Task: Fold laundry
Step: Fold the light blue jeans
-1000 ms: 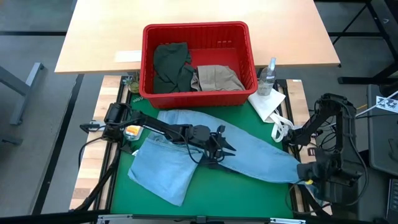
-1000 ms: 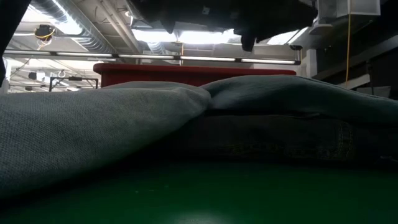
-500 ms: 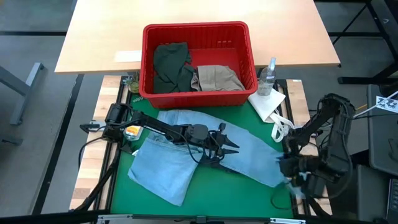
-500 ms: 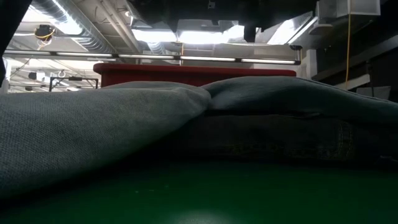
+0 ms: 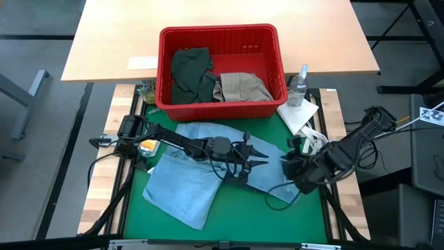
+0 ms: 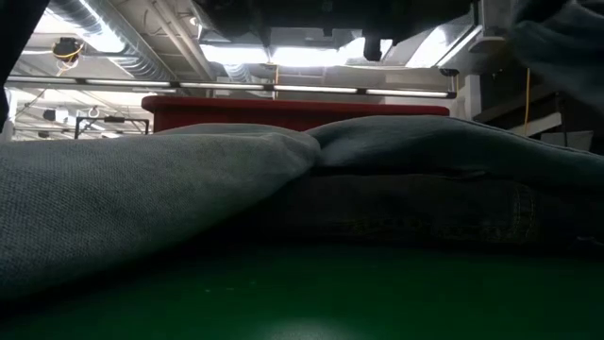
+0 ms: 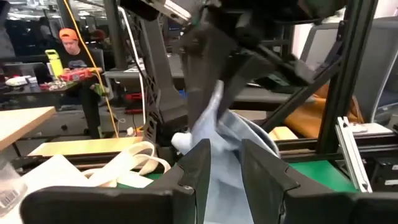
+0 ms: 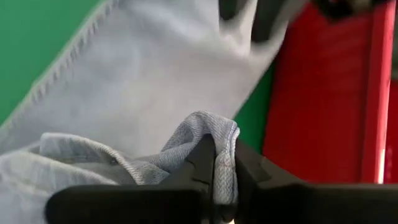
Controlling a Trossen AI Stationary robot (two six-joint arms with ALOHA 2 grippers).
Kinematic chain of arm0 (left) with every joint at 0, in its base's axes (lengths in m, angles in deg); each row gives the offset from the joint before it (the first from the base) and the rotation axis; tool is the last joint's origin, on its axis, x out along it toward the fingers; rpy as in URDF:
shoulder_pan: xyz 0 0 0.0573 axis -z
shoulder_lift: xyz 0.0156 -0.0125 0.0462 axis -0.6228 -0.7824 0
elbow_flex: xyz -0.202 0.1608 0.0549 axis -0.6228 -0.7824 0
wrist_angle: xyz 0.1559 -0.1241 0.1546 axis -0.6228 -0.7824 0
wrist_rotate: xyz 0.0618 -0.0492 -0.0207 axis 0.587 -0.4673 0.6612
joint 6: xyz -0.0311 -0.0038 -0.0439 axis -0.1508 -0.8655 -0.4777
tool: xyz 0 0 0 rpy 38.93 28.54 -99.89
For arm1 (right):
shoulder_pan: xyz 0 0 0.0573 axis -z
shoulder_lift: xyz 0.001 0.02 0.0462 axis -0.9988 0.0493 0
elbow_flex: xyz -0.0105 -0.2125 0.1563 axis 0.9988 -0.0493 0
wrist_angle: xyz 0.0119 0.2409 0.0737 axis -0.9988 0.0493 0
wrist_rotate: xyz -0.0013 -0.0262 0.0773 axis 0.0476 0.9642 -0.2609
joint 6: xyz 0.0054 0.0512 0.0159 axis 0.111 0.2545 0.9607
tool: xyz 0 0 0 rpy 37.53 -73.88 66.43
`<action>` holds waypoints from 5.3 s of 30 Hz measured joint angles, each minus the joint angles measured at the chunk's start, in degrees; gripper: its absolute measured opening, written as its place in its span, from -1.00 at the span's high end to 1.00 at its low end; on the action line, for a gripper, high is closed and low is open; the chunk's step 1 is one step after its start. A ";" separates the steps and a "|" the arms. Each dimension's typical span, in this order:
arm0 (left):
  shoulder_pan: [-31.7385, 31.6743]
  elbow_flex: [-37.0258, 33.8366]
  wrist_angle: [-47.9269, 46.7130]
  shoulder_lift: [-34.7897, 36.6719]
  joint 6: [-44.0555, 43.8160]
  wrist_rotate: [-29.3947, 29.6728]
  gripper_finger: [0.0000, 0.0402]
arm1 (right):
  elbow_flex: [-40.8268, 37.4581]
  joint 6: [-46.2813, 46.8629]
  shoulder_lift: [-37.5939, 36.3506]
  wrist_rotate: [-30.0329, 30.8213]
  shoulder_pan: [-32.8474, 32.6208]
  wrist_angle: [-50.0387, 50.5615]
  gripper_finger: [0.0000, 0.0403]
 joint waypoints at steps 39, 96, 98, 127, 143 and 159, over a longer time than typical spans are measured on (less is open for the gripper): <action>0.48 0.00 1.24 0.04 -4.50 -3.33 0.30 | 0.00 -10.31 0.22 -6.07 6.66 -18.14 0.90; 0.02 0.00 -0.18 0.07 -4.66 -3.50 0.92 | -1.94 15.66 0.91 -26.98 0.34 -0.19 0.04; 0.02 0.00 -0.26 0.07 -4.59 -3.50 0.92 | -3.12 16.13 1.67 -25.17 -3.00 -2.02 0.04; 0.00 0.00 -0.27 0.07 -4.52 -2.73 0.92 | -6.03 41.16 27.85 5.58 -16.21 -6.73 0.04; 0.00 0.00 -0.37 0.07 -4.50 -2.78 0.92 | -11.50 39.86 27.96 10.31 -12.26 -14.63 0.16; 0.00 0.00 -0.25 0.04 -4.50 -2.82 0.92 | -11.52 39.41 27.93 12.54 -12.50 -14.68 0.91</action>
